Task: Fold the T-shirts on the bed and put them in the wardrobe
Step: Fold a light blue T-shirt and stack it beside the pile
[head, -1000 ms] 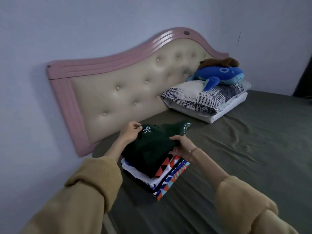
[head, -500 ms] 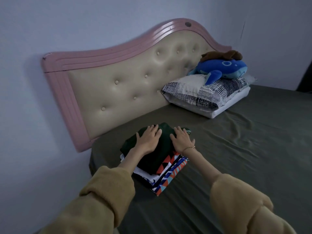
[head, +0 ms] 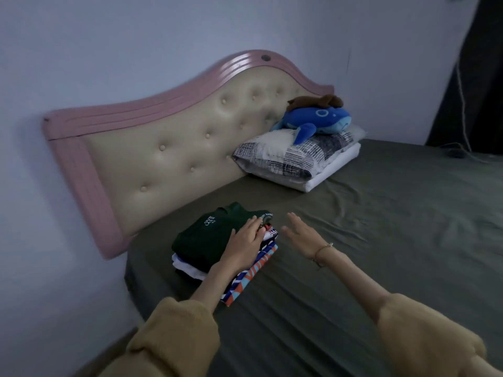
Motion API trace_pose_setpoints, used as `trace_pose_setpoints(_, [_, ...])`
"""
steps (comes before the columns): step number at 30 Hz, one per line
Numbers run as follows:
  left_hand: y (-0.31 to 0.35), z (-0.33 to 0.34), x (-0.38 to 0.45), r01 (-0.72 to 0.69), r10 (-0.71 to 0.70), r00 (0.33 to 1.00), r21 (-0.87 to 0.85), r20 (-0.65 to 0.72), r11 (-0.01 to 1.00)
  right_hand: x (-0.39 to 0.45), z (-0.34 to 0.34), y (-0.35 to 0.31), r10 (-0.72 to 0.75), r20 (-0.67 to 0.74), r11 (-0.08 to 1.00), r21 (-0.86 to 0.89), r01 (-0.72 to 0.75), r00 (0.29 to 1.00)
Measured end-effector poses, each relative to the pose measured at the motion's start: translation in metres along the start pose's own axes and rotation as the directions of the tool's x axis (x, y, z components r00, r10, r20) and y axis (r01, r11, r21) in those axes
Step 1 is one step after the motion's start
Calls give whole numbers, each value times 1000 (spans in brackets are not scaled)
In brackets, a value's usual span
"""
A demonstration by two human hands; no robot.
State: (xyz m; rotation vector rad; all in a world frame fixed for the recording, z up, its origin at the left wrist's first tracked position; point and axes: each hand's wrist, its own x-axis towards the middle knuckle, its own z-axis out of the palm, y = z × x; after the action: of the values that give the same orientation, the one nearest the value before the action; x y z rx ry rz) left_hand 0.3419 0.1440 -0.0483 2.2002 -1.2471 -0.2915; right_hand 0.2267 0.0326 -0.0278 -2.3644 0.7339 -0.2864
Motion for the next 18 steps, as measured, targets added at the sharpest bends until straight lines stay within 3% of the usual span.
trace_pose_setpoints(5, [82, 62, -28, -103, 120, 987, -150, 105, 983, -99, -50, 61, 100, -43, 995, -16, -101, 994])
trace_pose_setpoints(9, [162, 120, -51, -189, 231, 947, -196, 222, 962, -191, -98, 125, 279, -138, 959, -13, -283, 950])
trace_pose_setpoints(14, [280, 196, -80, -301, 373, 860, -244, 348, 922, -317, -161, 214, 476, -268, 876, 58, -479, 838])
trace_pose_setpoints(18, [377, 269, -119, -395, 488, 752, -290, 443, 872, -433, -205, 277, 622, -364, 773, 145, -618, 693])
